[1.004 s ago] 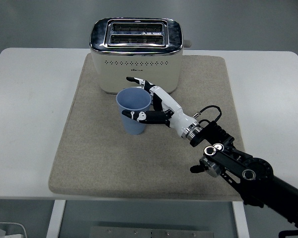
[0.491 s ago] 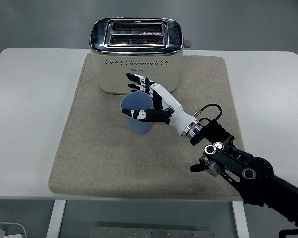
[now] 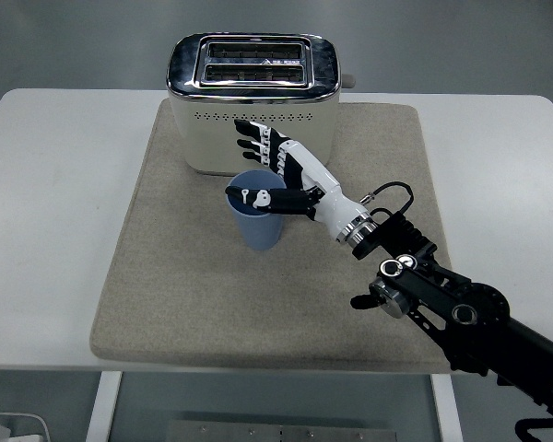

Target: Put the water cup in front of the bread machine

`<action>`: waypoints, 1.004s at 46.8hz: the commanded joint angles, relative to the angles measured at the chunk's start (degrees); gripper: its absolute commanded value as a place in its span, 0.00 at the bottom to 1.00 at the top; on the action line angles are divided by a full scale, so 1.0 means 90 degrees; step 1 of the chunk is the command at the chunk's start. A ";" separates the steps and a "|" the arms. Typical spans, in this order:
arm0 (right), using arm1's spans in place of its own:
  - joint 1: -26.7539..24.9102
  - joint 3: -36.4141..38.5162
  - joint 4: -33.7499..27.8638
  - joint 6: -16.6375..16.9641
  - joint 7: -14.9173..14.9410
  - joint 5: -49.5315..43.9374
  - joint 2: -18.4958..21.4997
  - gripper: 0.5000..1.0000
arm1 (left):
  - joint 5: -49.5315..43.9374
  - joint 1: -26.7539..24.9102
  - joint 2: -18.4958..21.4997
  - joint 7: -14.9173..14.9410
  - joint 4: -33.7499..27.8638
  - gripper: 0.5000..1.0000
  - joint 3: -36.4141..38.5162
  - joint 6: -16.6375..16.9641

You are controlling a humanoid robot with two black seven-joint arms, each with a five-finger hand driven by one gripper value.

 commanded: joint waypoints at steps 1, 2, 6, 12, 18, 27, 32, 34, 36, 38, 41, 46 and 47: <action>0.0003 0.0014 -0.0001 0.0001 0.0000 0.0021 -0.0001 0.85 | 0.0001 0.0000 0.0000 0.0000 0.0000 1.00 0.0000 0.0000; 0.0023 0.0014 0.0009 0.0001 0.0000 0.0021 -0.0001 0.85 | 0.0001 0.0000 0.0000 0.0000 0.0000 1.00 0.0000 0.0000; 0.0081 0.0023 0.0067 0.0001 0.0000 0.0021 -0.0001 0.85 | 0.0001 0.0000 0.0000 0.0000 0.0000 1.00 0.0000 0.0000; 0.0111 0.0199 0.0175 0.0011 0.0000 0.0031 -0.0001 0.85 | 0.0001 0.0000 0.0000 0.0000 0.0000 1.00 0.0000 0.0000; 0.0140 0.0238 0.0350 0.0021 -0.0010 0.0265 -0.0264 0.85 | 0.0001 0.0000 0.0000 0.0000 0.0000 1.00 0.0000 0.0000; 0.0130 0.0384 0.0653 0.0021 -0.0010 0.0314 -0.0772 0.85 | -0.0009 0.0000 0.0000 0.0000 0.0000 1.00 0.0000 0.0000; 0.0120 0.0551 0.0838 0.0050 -0.0020 0.0538 -0.1133 0.85 | 0.0001 0.0000 0.0000 0.0000 0.0000 1.00 0.0000 0.0000; 0.0120 0.0561 0.0897 0.0060 -0.0030 0.0694 -0.1328 0.85 | 0.0001 0.0000 0.0000 0.0000 0.0000 1.00 0.0000 0.0000; 0.0120 0.0570 0.0965 0.0069 -0.0030 0.0812 -0.1533 0.85 | 0.0001 0.0000 0.0000 0.0000 0.0000 1.00 0.0000 0.0000; 0.0120 0.0570 0.0995 0.0069 -0.0030 0.0909 -0.1728 0.85 | 0.0001 0.0000 0.0000 0.0000 0.0000 1.00 0.0000 0.0000; 0.0111 0.0667 0.0995 0.0069 -0.0020 0.1036 -0.1943 0.85 | 0.0001 0.0000 0.0000 0.0000 0.0000 1.00 0.0000 0.0000; 0.0091 0.0844 0.0995 0.0118 -0.0078 0.1251 -0.2071 0.85 | 0.0001 0.0000 0.0000 0.0000 0.0000 1.00 0.0000 0.0000; 0.0091 0.0844 0.0995 0.0138 -0.0088 0.1290 -0.2110 0.85 | 0.0001 0.0000 0.0000 0.0000 0.0000 1.00 0.0000 0.0000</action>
